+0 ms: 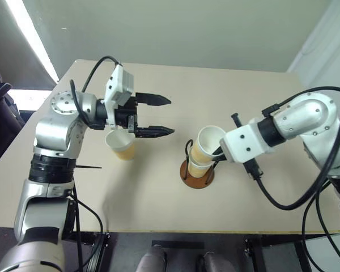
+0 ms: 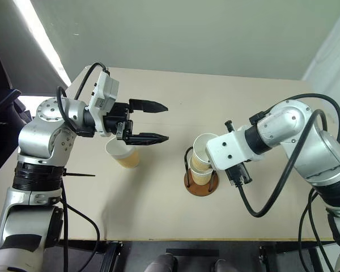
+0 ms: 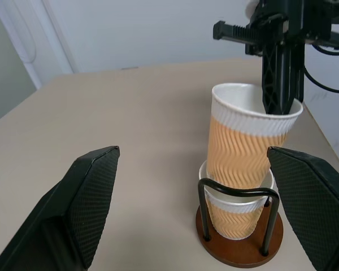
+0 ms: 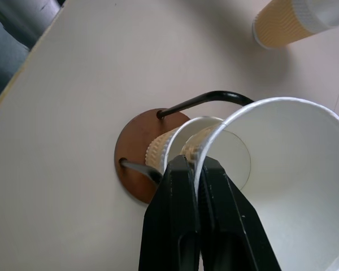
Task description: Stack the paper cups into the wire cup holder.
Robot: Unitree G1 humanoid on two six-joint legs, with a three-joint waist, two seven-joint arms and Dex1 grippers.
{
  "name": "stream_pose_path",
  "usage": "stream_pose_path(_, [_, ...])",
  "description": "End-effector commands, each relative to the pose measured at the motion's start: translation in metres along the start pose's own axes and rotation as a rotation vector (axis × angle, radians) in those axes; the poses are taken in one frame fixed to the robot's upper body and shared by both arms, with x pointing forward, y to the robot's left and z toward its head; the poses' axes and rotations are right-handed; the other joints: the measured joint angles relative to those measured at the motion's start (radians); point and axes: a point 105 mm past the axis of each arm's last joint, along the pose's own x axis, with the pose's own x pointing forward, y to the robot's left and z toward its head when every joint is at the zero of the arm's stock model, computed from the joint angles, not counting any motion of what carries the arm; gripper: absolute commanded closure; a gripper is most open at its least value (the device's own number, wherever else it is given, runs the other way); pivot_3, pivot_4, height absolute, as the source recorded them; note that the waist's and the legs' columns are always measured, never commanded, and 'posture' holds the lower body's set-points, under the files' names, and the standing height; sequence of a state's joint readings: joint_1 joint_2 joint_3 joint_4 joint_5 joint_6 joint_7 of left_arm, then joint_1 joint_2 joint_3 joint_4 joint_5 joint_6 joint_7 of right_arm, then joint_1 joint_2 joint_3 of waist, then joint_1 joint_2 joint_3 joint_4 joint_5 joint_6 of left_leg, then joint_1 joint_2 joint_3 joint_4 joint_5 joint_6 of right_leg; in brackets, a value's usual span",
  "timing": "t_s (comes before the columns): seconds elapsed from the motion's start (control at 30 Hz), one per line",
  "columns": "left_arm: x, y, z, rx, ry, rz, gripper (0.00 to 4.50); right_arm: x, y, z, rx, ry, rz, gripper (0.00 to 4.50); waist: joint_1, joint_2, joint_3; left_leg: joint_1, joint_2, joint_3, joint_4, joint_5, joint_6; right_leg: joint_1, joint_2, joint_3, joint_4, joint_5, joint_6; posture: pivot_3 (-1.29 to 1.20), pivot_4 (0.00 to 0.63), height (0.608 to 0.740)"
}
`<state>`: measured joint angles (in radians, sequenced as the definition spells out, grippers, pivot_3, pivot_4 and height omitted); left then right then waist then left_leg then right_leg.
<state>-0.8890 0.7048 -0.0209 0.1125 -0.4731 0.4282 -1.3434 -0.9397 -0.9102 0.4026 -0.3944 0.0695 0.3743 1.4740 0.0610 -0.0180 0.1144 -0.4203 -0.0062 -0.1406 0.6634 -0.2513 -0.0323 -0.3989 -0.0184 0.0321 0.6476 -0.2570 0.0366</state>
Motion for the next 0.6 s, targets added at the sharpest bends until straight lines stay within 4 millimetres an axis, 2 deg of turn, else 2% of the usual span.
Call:
stream_pose_path(0.03, [-0.001, -0.001, 0.012, 0.053, -0.013, 0.005, 0.0, -0.001, -0.006, 0.003, -0.054, 0.021, -0.019, 4.47, 0.0, 0.0, 0.0, 0.0, 0.0, 0.0, 0.0, 0.0, 0.0, 0.0, 0.0, 0.0, 0.0, 0.0, 0.0, 0.0, 0.15, 0.74])
stream_pose_path(0.13, [-0.001, -0.001, 0.012, 0.053, -0.012, 0.005, 0.0, 0.001, -0.007, 0.005, -0.054, 0.01, -0.015, 3.9, 0.0, 0.0, 0.0, 0.0, 0.0, 0.0, 0.0, 0.0, 0.0, 0.0, 0.0, 0.0, 0.0, 0.0, 0.0, 0.0, 0.15, 0.74])
stream_pose_path(0.23, [-0.001, -0.001, 0.012, 0.053, -0.011, 0.007, 0.0, 0.0, -0.01, 0.01, -0.042, -0.016, -0.031, 2.84, 0.0, 0.0, 0.0, 0.0, 0.0, 0.0, 0.0, 0.0, 0.0, 0.0, 0.0, 0.0, 0.0, 0.0, 0.0, 0.0, 0.15, 0.74])
stream_pose_path(0.37, [-0.003, 0.001, 0.012, 0.055, -0.008, 0.026, 0.0, -0.01, -0.035, 0.028, 0.07, -0.158, -0.178, 1.46, -0.003, 0.0, 0.0, 0.0, 0.0, 0.0, 0.0, 0.0, 0.0, 0.0, 0.0, 0.0, 0.0, 0.0, 0.0, 0.0, 0.15, 0.74])
stream_pose_path(0.6, [-0.022, 0.009, 0.024, 0.145, 0.041, 0.137, 0.0, -0.046, -0.059, 0.054, 0.284, -0.446, -0.383, 1.46, -0.003, 0.0, 0.0, 0.0, 0.0, 0.0, -0.001, 0.0, 0.0, 0.0, 0.0, 0.0, -0.001, 0.0, 0.0, 0.0, 0.15, 0.74])
